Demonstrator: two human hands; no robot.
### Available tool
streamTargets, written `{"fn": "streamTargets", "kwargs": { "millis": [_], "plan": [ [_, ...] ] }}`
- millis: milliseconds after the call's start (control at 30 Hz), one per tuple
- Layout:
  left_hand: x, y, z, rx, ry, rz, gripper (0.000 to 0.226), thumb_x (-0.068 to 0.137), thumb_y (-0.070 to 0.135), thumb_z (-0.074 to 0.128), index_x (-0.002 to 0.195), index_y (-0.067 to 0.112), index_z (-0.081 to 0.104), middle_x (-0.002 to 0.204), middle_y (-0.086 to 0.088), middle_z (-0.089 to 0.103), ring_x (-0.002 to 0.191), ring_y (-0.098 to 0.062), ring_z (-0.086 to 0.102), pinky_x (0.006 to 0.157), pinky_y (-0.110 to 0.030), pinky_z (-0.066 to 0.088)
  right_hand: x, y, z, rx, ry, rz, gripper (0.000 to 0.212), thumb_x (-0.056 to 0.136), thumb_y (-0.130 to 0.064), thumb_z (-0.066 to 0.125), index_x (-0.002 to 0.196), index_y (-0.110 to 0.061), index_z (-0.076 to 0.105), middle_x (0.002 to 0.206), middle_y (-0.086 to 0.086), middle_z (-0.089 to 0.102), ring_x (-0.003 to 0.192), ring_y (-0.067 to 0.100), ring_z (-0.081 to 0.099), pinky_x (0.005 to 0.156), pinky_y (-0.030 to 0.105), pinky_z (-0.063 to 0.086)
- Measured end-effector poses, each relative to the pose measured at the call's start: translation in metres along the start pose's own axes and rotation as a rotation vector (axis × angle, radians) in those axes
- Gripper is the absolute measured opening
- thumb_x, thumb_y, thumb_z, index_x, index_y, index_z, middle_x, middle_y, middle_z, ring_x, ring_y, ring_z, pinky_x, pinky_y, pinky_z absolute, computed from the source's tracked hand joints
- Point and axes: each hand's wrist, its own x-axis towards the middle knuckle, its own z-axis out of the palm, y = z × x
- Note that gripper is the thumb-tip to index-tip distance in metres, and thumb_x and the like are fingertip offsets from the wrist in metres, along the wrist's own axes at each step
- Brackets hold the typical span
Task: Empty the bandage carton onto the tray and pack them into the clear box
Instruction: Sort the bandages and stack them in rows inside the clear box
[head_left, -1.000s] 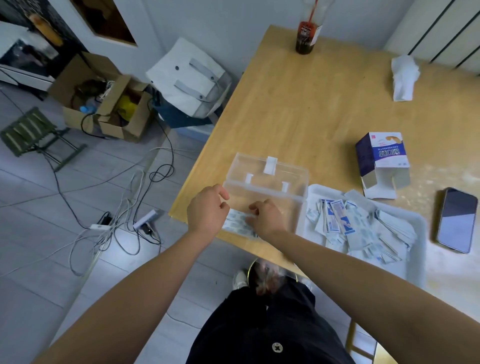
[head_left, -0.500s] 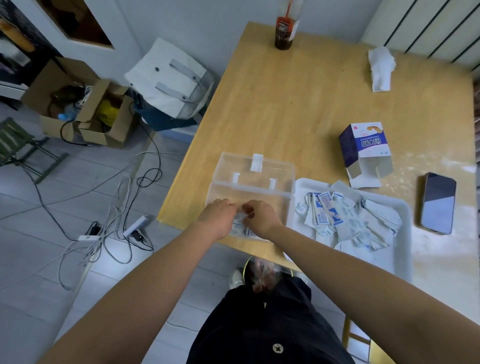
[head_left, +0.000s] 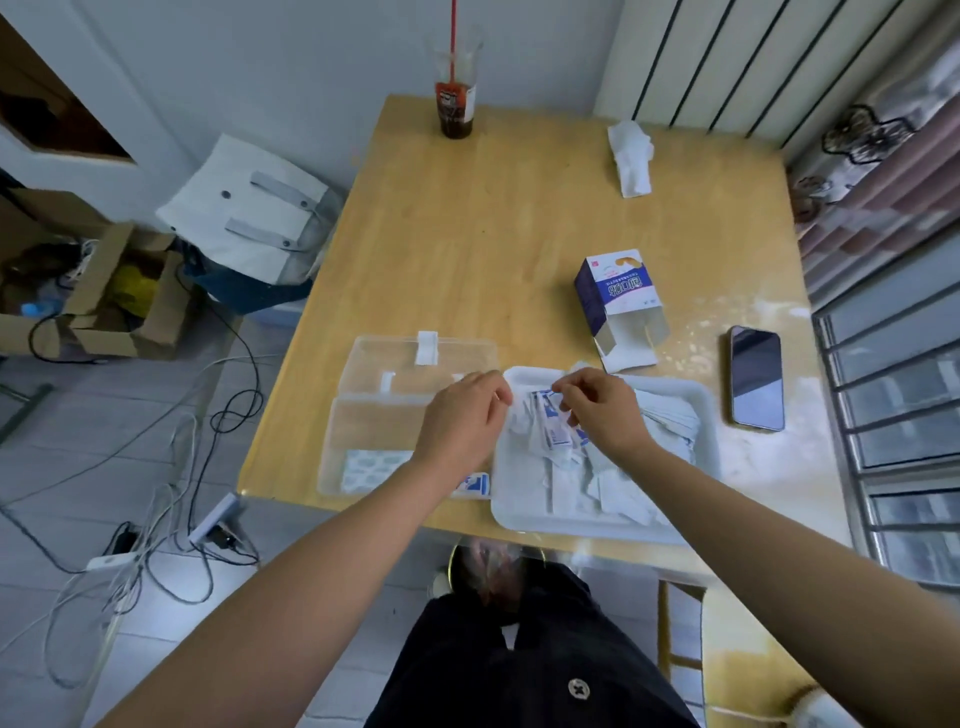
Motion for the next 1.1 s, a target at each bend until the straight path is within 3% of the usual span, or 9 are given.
{"fn": "streamTargets", "kwargs": {
  "millis": [100,167,300,367,433,767,867,933,1100],
  "plan": [
    [0.012,0.032,0.027,-0.078,-0.197,0.019,0.025,0.094,0.012,0.038,0.104,0.018,0.060,0.070,0.011,0.048,0.059,-0.011,0.044,0.059,-0.029,0.033,0.003,0.041,-0.035,-0.186,0.145,0.136,0.016,0.091,-0.014,0.052,0.101,-0.013,0.064,0.084,0.004,0.065,0.077,0.023,0.063,0.068,0.031,0.050],
    [0.019,0.045,0.050,-0.035,-0.325,0.022,0.029,0.094,0.013,0.038,0.112,0.022,0.058,0.086,0.001,0.058,0.060,-0.015,0.044,0.059,-0.029,0.033,0.003,0.060,-0.050,-0.285,0.150,0.227,0.018,0.093,-0.021,0.052,0.109,-0.014,0.058,0.086,0.003,0.063,0.079,0.023,0.058,0.069,0.033,0.048],
    [0.027,0.049,0.085,0.161,-0.535,0.000,0.048,0.097,0.016,0.036,0.142,0.034,0.036,0.134,-0.010,0.041,0.093,-0.029,0.056,0.074,-0.034,0.044,0.001,0.074,-0.053,-0.438,-0.024,0.342,0.031,0.089,-0.040,0.058,0.104,-0.013,0.054,0.098,0.005,0.065,0.084,0.024,0.061,0.068,0.033,0.047],
    [0.029,0.051,0.094,0.256,-0.579,-0.010,0.057,0.097,0.017,0.035,0.148,0.038,0.020,0.142,-0.010,0.033,0.107,-0.032,0.054,0.084,-0.038,0.047,0.000,0.075,-0.048,-0.520,-0.050,0.297,0.044,0.086,-0.047,0.061,0.109,-0.011,0.051,0.107,0.005,0.059,0.094,0.026,0.061,0.068,0.032,0.044],
    [0.032,0.051,0.100,0.289,-0.591,-0.028,0.060,0.098,0.017,0.035,0.151,0.037,0.014,0.143,-0.010,0.030,0.109,-0.031,0.054,0.083,-0.038,0.047,0.000,0.075,-0.042,-0.555,-0.018,0.238,0.052,0.084,-0.048,0.063,0.115,-0.010,0.045,0.111,0.005,0.055,0.099,0.027,0.059,0.069,0.033,0.042],
    [0.029,0.050,0.113,0.217,-0.594,-0.061,0.061,0.096,0.014,0.040,0.152,0.020,0.016,0.153,-0.004,0.020,0.118,-0.030,0.052,0.091,-0.042,0.047,0.002,0.079,-0.034,-0.507,-0.087,0.200,0.045,0.080,-0.041,0.071,0.105,-0.013,0.046,0.088,0.000,0.057,0.082,0.022,0.056,0.061,0.029,0.035],
    [0.028,0.047,0.111,0.191,-0.596,-0.057,0.062,0.096,0.014,0.040,0.152,0.020,0.015,0.157,-0.004,0.015,0.121,-0.029,0.051,0.092,-0.040,0.046,0.004,0.081,-0.031,-0.460,-0.121,0.207,0.032,0.082,-0.038,0.070,0.080,-0.016,0.047,0.071,-0.004,0.049,0.069,0.019,0.049,0.050,0.027,0.029],
    [0.028,0.045,0.108,0.179,-0.589,-0.047,0.060,0.096,0.015,0.040,0.151,0.019,0.017,0.157,-0.004,0.016,0.125,-0.027,0.048,0.094,-0.039,0.045,0.007,0.084,-0.028,-0.435,-0.167,0.200,0.039,0.083,-0.032,0.069,0.063,-0.016,0.039,0.059,-0.003,0.042,0.057,0.017,0.043,0.046,0.027,0.024],
    [0.025,0.039,0.105,0.218,-0.572,-0.044,0.058,0.097,0.018,0.040,0.150,0.016,0.016,0.154,-0.006,0.025,0.117,-0.030,0.053,0.091,-0.043,0.048,0.014,0.085,-0.040,-0.232,-0.115,0.212,0.041,0.084,-0.023,0.069,0.058,-0.017,0.037,0.056,-0.003,0.038,0.053,0.013,0.036,0.048,0.026,0.026]
  ]
}}
